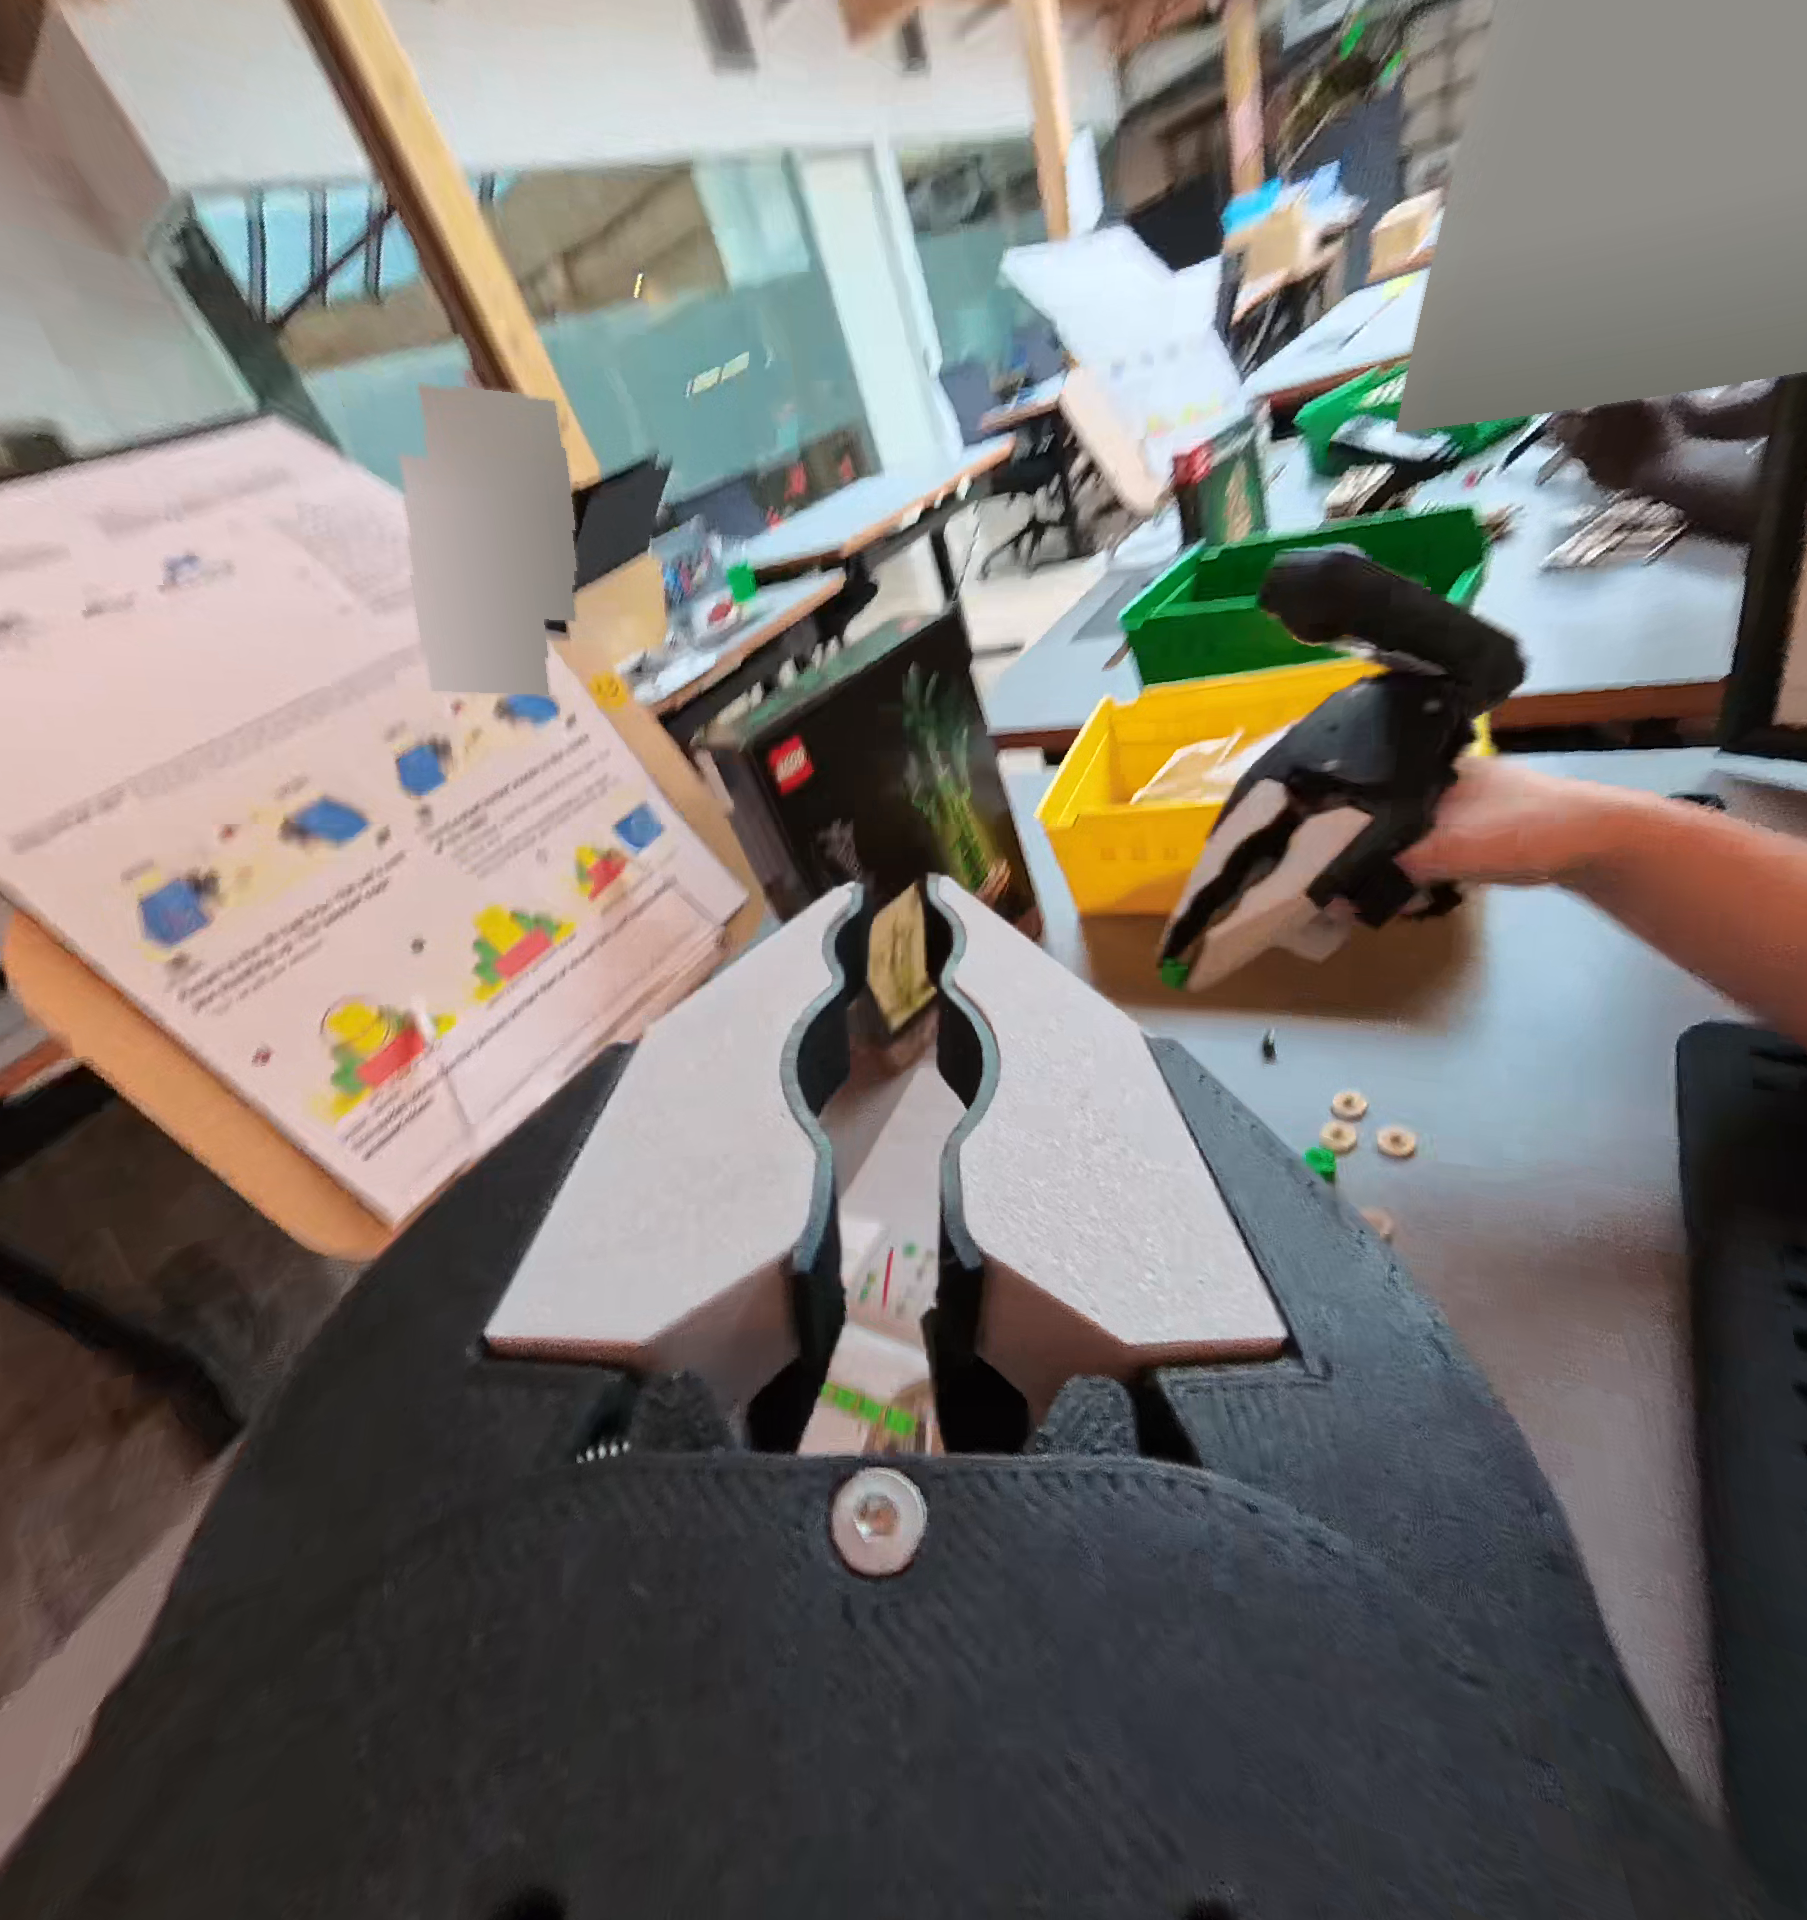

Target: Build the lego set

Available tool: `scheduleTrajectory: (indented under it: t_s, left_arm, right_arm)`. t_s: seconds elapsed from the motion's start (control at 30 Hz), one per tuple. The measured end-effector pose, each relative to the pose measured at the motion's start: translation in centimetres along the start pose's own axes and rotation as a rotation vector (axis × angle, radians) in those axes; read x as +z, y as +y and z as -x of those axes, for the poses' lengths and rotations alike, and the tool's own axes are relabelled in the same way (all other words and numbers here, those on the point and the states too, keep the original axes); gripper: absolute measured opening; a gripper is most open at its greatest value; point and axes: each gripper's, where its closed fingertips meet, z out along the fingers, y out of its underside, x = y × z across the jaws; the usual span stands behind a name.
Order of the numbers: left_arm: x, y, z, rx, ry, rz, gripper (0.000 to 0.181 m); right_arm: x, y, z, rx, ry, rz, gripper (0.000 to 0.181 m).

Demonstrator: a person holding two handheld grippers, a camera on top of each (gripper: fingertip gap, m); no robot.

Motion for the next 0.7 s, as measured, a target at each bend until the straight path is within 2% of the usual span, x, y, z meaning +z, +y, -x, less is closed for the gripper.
scheduleTrajectory:
  t_s: [0.07,0.1,0.17,0.2,0.27,0.33,0.4,0.5,0.53,0.6,0.7]
  left_arm:
    - [0.2,-1.3,-1.2,0.001,0.074,-0.124,0.015]
    - [0.3,-1.8,-1.8,-0.011,0.113,-0.184,0.019]
    - [0.7,-1.6,-2.6,-0.056,0.182,-0.251,0.028]
    - [0.9,-1.0,-3.0,-0.087,0.213,-0.266,0.030]
    - [1.1,1.1,-3.9,-0.152,0.275,-0.278,0.042]
    - [1.5,4.1,-4.9,-0.186,0.275,-0.258,0.053]
    - [1.7,6.5,-6.5,-0.115,0.234,-0.264,0.053]
    - [1.8,8.1,-7.9,0.039,0.108,-0.328,0.032]
    - [2.1,8.3,-8.5,0.063,0.105,-0.330,0.028]
    - [2.8,8.8,-9.5,0.080,0.112,-0.305,0.028]
    - [3.0,8.4,-10.3,0.056,0.136,-0.350,0.023]
  right_arm:
    - [-1.0,-5.4,2.0,0.169,-0.158,-0.290,0.015]
    - [-1.4,-7.2,2.8,0.267,-0.247,-0.390,0.015]
    - [-1.4,-9.4,4.2,0.456,-0.435,-0.528,0.015]
    - [-0.9,-9.7,5.4,0.532,-0.543,-0.551,0.015]
    - [0.6,-9.2,8.5,0.655,-0.776,-0.510,0.015]
    - [1.7,-8.6,10.5,0.836,-0.974,-0.497,0.015]
    - [2.1,-8.1,11.2,1.012,-1.139,-0.486,0.015]
    - [3.5,-6.7,12.3,1.106,-1.233,-0.407,0.015]
    - [3.6,-6.6,12.8,1.122,-1.267,-0.394,0.015]
    - [3.2,-6.7,14.0,1.144,-1.365,-0.366,0.015]
    - [3.2,-6.5,15.8,1.125,-1.415,-0.322,0.015]
